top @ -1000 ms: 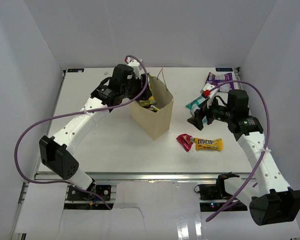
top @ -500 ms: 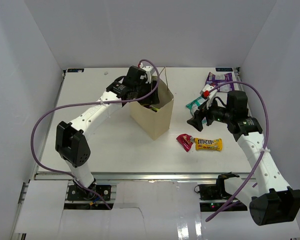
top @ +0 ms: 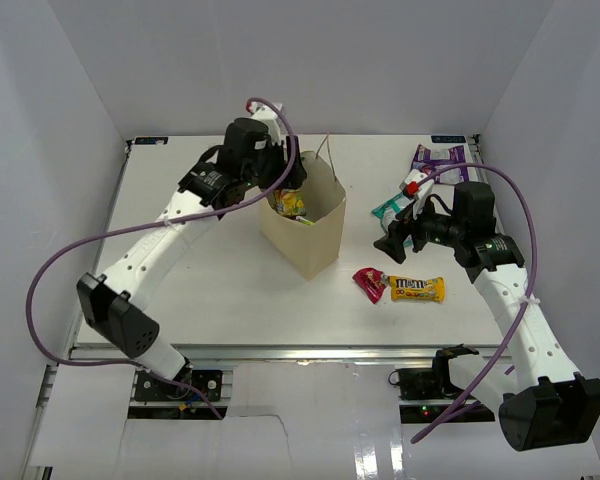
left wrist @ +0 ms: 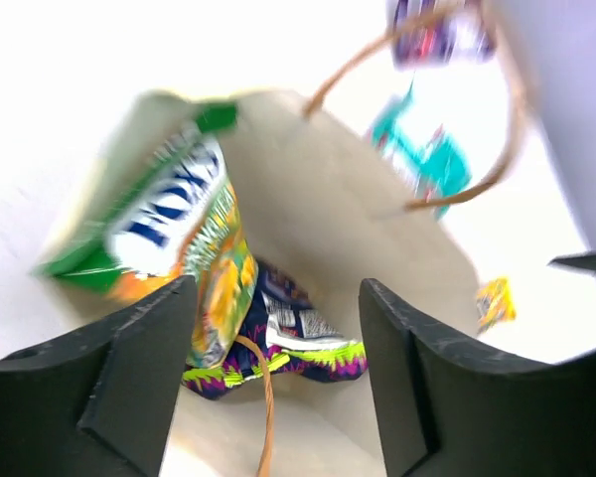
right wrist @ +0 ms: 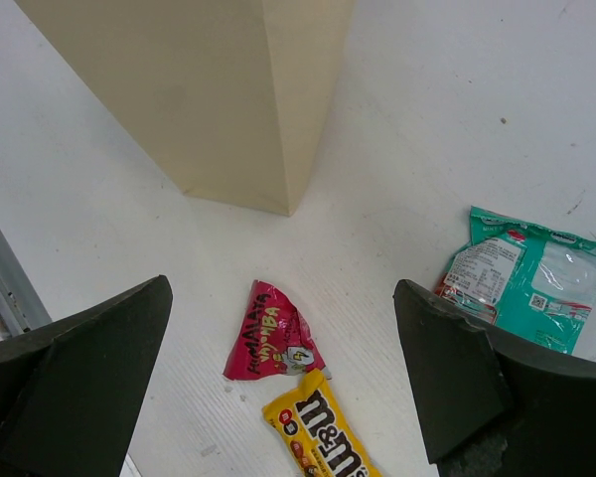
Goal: Place the snacks into the paper bag
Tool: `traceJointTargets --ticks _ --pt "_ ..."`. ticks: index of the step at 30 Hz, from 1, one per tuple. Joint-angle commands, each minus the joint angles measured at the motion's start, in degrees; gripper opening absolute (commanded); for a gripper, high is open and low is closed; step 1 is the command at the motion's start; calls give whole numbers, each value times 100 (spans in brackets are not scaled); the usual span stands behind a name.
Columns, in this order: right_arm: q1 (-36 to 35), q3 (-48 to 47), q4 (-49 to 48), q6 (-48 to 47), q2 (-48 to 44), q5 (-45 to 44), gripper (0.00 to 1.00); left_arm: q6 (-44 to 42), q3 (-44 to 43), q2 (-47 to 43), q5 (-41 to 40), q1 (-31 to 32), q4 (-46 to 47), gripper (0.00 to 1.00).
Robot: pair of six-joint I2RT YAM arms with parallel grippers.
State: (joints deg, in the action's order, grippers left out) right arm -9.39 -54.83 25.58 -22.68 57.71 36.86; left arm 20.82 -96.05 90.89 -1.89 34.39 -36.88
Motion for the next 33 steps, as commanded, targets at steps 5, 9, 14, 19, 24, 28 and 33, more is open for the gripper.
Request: traceJointTargets --ticks 5,9,14,19,24,28,33 --pt "16 -19 -168 79 -76 111 98 203 51 -915 -1015 6 191 80" --pt "7 -10 -168 114 -76 85 98 484 279 -959 -980 6 138 80" --pt "7 -2 -185 184 -76 93 98 704 236 -863 -849 6 137 80" --pt "7 16 -229 255 -85 76 98 888 87 -495 -629 6 42 80" --pt "7 42 -238 290 -137 -21 98 1283 -238 -99 -856 6 -477 80" --pt "-2 77 -229 299 -155 -48 98 1495 -467 174 -1146 15 -1075 79" --pt "7 104 -273 325 -146 -48 98 1557 -713 534 -1314 24 -1453 79"
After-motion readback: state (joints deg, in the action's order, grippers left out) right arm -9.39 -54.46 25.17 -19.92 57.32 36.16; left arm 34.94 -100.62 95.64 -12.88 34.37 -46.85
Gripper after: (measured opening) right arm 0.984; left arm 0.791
